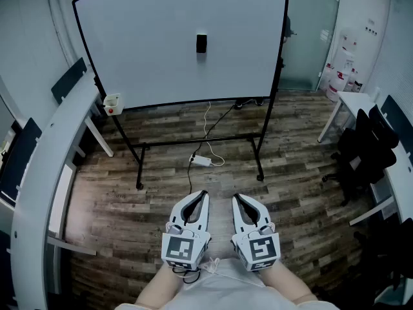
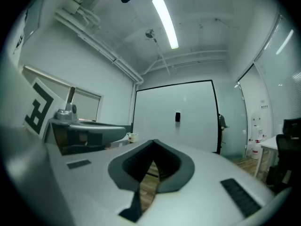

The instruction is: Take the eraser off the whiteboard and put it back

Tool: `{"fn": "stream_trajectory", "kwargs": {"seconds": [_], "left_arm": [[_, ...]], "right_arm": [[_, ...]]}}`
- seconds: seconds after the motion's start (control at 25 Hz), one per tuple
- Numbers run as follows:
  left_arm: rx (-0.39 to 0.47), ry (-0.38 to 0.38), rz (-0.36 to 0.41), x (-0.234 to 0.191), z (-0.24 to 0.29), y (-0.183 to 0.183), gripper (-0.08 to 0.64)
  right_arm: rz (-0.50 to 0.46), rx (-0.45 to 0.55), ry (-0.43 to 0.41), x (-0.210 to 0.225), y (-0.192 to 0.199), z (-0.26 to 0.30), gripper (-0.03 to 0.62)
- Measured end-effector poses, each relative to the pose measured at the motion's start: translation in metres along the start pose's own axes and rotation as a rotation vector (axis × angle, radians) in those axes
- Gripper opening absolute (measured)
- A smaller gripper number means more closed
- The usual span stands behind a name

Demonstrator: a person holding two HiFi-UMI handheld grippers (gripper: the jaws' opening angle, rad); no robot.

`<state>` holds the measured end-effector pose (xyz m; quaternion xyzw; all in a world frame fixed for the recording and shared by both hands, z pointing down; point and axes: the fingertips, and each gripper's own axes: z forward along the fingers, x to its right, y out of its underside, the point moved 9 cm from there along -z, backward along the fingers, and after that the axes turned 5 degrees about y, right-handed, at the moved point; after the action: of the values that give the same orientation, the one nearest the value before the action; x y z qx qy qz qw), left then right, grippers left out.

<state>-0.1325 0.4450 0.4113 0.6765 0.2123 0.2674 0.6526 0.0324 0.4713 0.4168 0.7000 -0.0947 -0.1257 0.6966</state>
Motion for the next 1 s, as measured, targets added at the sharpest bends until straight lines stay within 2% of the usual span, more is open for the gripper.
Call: {"fn": "stream_trajectory", "kwargs": {"seconds": [0.2,0.44,0.68,1.0], "left_arm": [[0.004,0.009,-0.013,0.002,0.007,0.004,0.017],[0.000,0.009,-0.037,0.005,0.022,0.010,0.017],[0.023,-0.015,-0.089,0.018,0.043,0.023,0.017],[-0.007,-0.037,-0.096,0.011,0.071,0.036,0.017]], "right_arm": [[-0.012,-0.004,0.001,0.005,0.002,0.002,0.026],[0.031,0.016,0.029,0.026,0.011,0.002,0.026],[0.053,-0.014,0.015,0.054,0.030,-0.001,0.026],[0.095,-0.071,0.002,0.082,0.056,0.022,0.026]]}}
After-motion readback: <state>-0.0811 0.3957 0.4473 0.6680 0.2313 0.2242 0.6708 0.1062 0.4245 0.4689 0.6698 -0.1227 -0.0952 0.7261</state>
